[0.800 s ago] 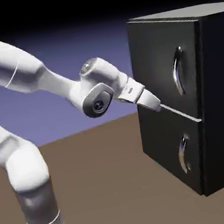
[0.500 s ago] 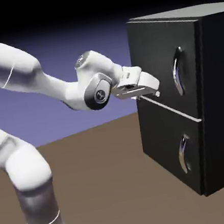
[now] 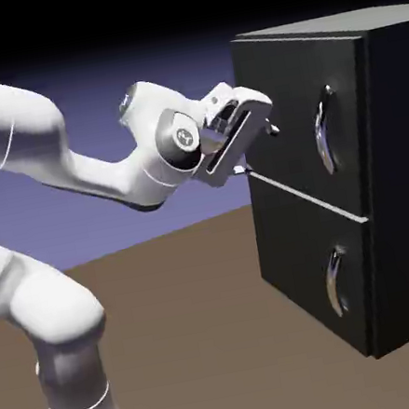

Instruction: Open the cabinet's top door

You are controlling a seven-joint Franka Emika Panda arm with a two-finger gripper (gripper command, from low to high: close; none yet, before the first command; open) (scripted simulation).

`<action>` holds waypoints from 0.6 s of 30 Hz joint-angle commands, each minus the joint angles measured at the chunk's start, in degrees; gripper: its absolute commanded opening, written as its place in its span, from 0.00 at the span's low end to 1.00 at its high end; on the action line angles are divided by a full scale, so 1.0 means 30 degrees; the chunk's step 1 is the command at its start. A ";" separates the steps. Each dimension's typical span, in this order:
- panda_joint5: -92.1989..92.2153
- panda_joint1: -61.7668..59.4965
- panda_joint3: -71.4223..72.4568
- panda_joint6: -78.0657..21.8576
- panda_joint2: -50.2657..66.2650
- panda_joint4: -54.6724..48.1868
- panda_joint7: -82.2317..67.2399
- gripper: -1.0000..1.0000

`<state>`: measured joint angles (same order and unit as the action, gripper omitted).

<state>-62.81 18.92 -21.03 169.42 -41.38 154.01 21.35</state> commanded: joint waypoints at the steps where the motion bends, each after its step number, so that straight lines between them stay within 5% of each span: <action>1: -0.0832 0.0241 -0.0279 -0.0061 -0.0116 -0.0093 -0.0279 0.50; 18: -1.4952 0.4340 -0.5007 -0.1091 -0.2077 -0.1664 -0.5025 0.50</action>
<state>-107.66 31.93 -36.05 166.15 -47.62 149.02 6.28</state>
